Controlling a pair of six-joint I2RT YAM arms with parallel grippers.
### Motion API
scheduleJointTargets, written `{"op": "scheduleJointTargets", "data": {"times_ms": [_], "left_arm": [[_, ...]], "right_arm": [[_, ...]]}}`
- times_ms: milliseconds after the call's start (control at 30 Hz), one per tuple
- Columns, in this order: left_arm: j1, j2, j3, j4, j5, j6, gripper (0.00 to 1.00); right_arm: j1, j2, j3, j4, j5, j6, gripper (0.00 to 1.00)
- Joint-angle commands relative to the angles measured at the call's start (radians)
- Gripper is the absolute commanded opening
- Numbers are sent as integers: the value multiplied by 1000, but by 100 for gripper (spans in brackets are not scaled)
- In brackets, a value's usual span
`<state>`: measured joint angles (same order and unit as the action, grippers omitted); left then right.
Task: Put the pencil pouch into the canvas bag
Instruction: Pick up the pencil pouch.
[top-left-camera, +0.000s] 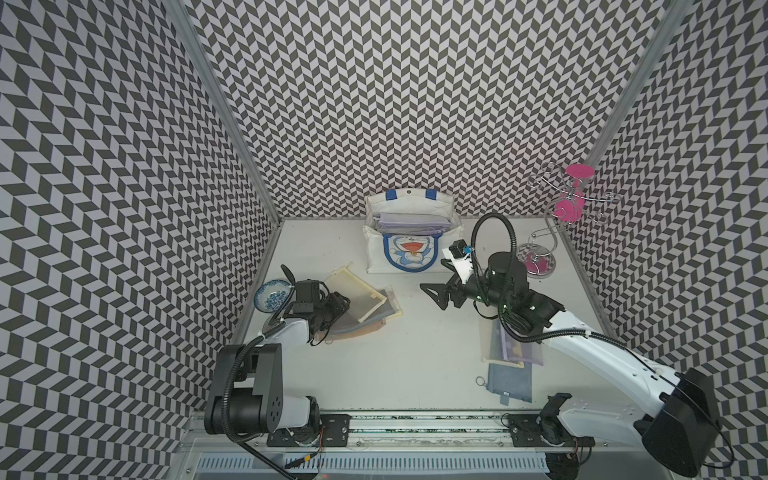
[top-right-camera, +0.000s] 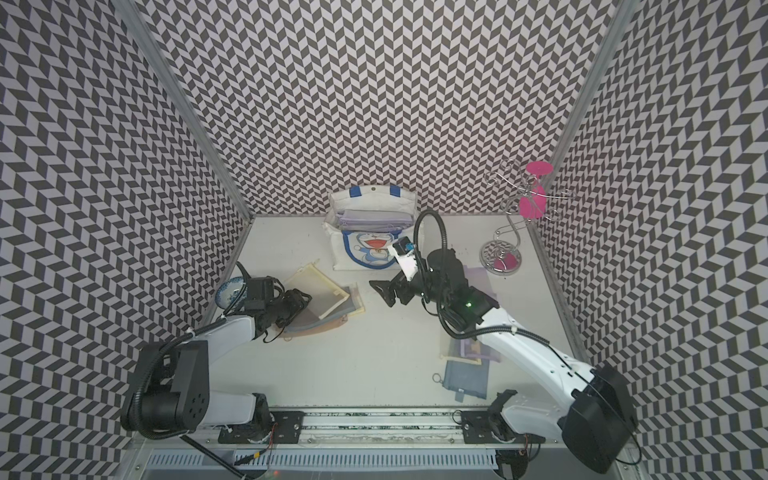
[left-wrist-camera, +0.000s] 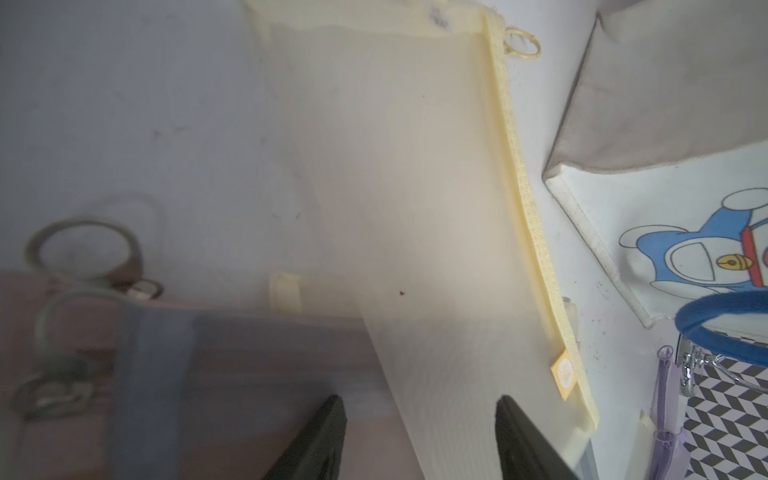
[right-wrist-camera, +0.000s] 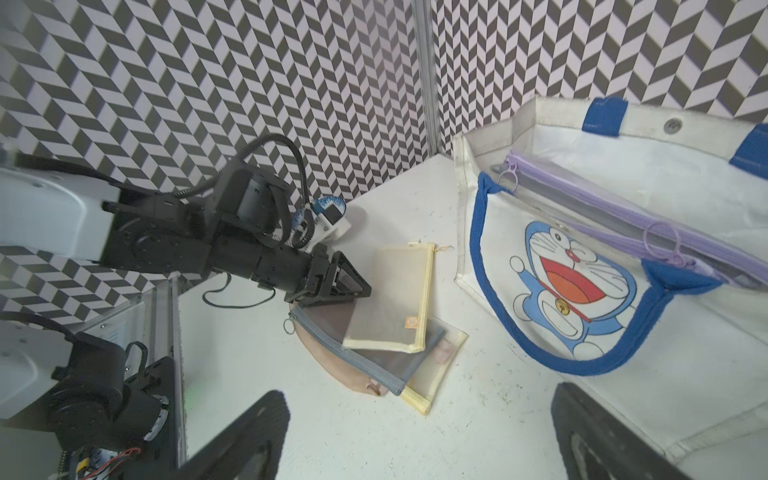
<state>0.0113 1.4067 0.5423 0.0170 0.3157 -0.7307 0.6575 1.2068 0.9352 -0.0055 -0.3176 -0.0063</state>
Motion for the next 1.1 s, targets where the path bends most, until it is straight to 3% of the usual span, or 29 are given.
{"op": "scheduleJointTargets", "data": {"times_ms": [0,300,367,433,467,733,1067], "left_arm": [[8,52,16,77,-33,-34,56],[11,194,35,234,4,-117,33],[11,194,34,249,4,-126,23],[12,191,29,260,2,-128,3],[12,189,26,261,4,-129,0],[12,33,17,185,-56,-71,0],[1,-267,199,-130,-228,195,0]], "right_arm": [[2,-17,-7,76,-3,1,99],[2,-28,-15,77,7,2,99],[2,-37,-19,75,11,1,99],[2,-40,-23,75,13,2,99],[2,-39,-24,77,14,0,99],[1,-70,-30,58,35,5,99],[-4,-98,-48,78,101,84,99]]}}
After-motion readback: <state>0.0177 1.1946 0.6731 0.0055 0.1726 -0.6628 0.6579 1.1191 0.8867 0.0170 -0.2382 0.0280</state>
